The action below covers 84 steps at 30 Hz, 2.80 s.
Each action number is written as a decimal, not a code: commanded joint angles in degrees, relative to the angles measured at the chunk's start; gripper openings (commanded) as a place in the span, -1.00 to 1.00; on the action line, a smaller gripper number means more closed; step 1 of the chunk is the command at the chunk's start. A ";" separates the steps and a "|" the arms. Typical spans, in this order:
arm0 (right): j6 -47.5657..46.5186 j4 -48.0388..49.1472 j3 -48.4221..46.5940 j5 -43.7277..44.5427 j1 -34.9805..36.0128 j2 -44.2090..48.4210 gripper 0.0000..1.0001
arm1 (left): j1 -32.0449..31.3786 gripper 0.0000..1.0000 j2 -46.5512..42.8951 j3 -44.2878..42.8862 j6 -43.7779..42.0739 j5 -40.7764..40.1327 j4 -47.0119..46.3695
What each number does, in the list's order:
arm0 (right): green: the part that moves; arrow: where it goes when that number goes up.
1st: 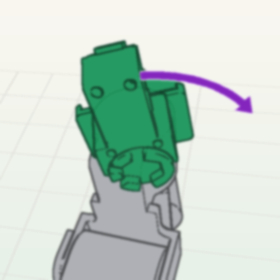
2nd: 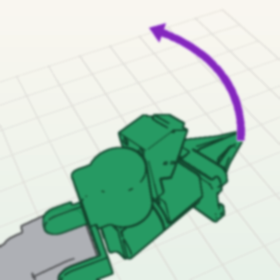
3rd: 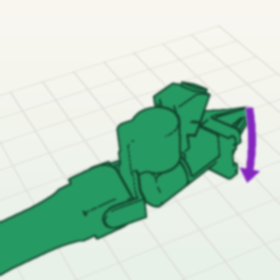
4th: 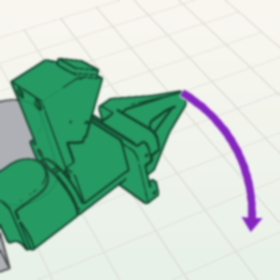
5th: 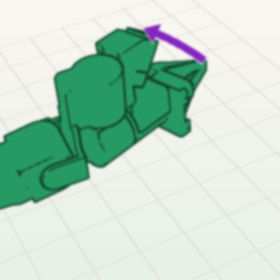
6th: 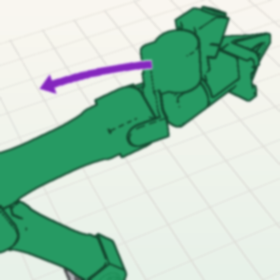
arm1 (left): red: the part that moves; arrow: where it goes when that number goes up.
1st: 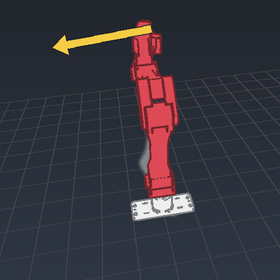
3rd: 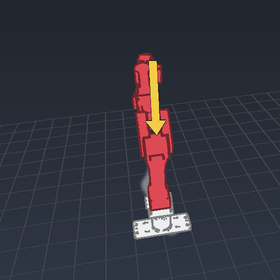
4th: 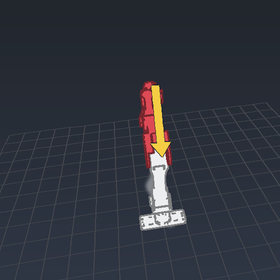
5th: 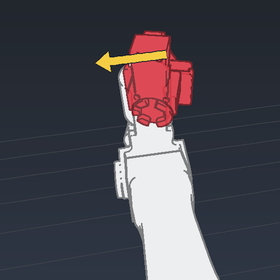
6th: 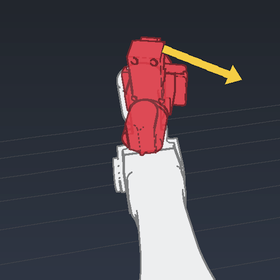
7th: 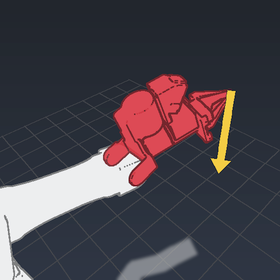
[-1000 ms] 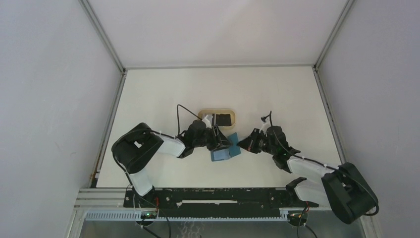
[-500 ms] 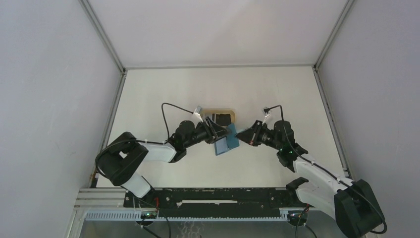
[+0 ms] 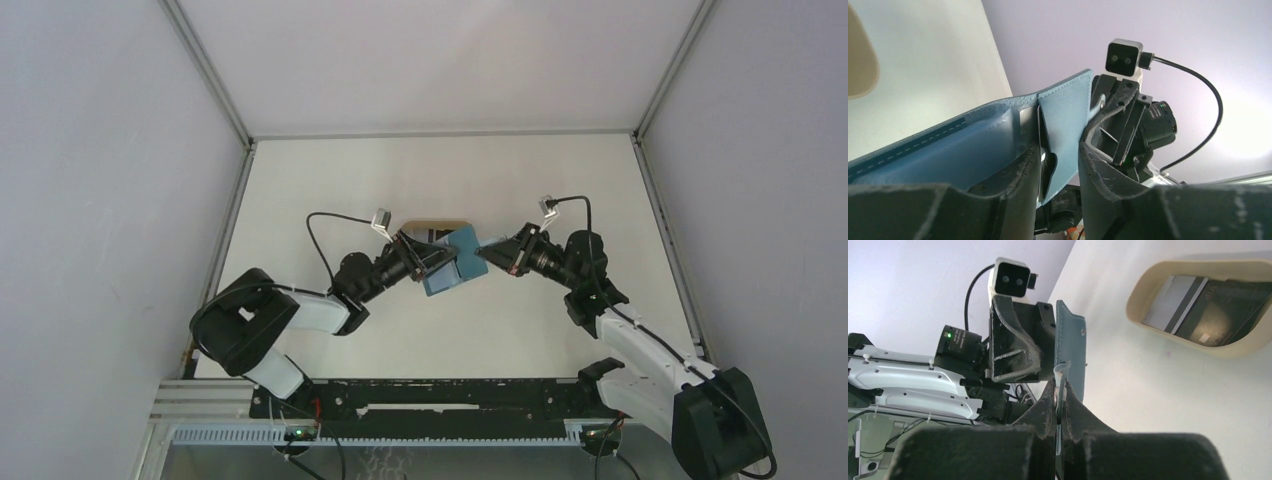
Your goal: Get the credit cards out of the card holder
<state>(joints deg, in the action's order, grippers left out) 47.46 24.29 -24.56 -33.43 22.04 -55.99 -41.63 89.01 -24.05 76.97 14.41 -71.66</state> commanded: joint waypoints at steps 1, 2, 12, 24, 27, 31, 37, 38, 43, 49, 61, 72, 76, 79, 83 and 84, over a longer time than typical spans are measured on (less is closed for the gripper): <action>1.27 3.76 -2.86 -1.02 -1.59 0.52 -1.00 | -0.81 -0.30 -1.10 1.28 1.03 5.02 -9.64; 1.38 3.80 -2.91 -1.24 -1.94 0.59 -1.00 | -0.76 -0.32 -1.90 1.76 0.36 4.99 -9.62; 2.34 5.02 -3.22 -2.23 -3.18 1.04 -1.00 | -0.83 -0.53 -4.92 3.05 -2.17 6.48 -9.62; 2.46 4.89 -3.48 -2.76 -3.89 1.23 -1.00 | -1.09 -0.58 -4.80 3.35 -2.95 7.07 -9.60; 2.67 5.06 -3.48 -3.02 -4.02 1.15 -1.00 | -1.16 -0.60 -4.77 3.61 -3.37 6.98 -9.56; 3.20 5.67 -3.48 -3.31 -4.09 0.97 -1.00 | -1.28 -0.77 -4.48 3.66 -3.66 6.80 -9.42; 3.41 5.93 -3.48 -3.30 -4.08 0.83 -1.00 | -1.53 -1.00 -4.18 3.64 -4.24 6.82 -9.16; 3.55 6.00 -3.48 -3.38 -4.03 0.79 -1.00 | -1.53 -1.00 -4.31 3.74 -4.34 6.77 -9.12; 3.08 5.20 -3.48 -3.31 -4.23 1.32 -1.00 | -1.45 -1.00 -5.96 4.89 -5.81 5.98 -8.09; 1.97 2.75 -3.48 -4.58 -7.20 2.58 -1.00 | -0.40 -1.00 -7.69 6.26 -7.05 5.58 -6.36; -3.65 -5.78 -3.44 -7.60 -16.55 7.12 -1.00 | 4.82 -1.00 -13.98 10.64 -10.36 7.18 2.95; -9.16 -16.74 0.49 -8.25 -19.71 12.69 -1.00 | 11.14 -1.00 -20.86 -8.54 -33.91 8.51 55.10; -11.10 -20.92 0.56 -7.04 -19.50 14.39 -1.00 | 14.01 -1.00 -13.08 -14.28 -35.37 16.02 56.60; -12.05 -23.45 0.56 -6.91 -19.57 15.61 -1.00 | 14.29 -1.00 -6.22 -21.58 -39.31 18.60 63.19; -14.32 -28.56 0.60 -5.99 -19.58 17.63 -1.00 | 14.29 -1.00 2.15 -30.05 -43.83 23.28 69.05; -14.76 -29.70 0.64 -5.87 -19.60 18.21 -1.00 | 14.29 -1.00 3.14 -31.19 -44.78 22.76 70.09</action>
<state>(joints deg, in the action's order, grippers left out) 36.10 -1.13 -23.90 -40.38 2.61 -40.12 -27.42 88.33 -48.12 39.22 31.94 -9.21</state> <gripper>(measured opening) 0.018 0.004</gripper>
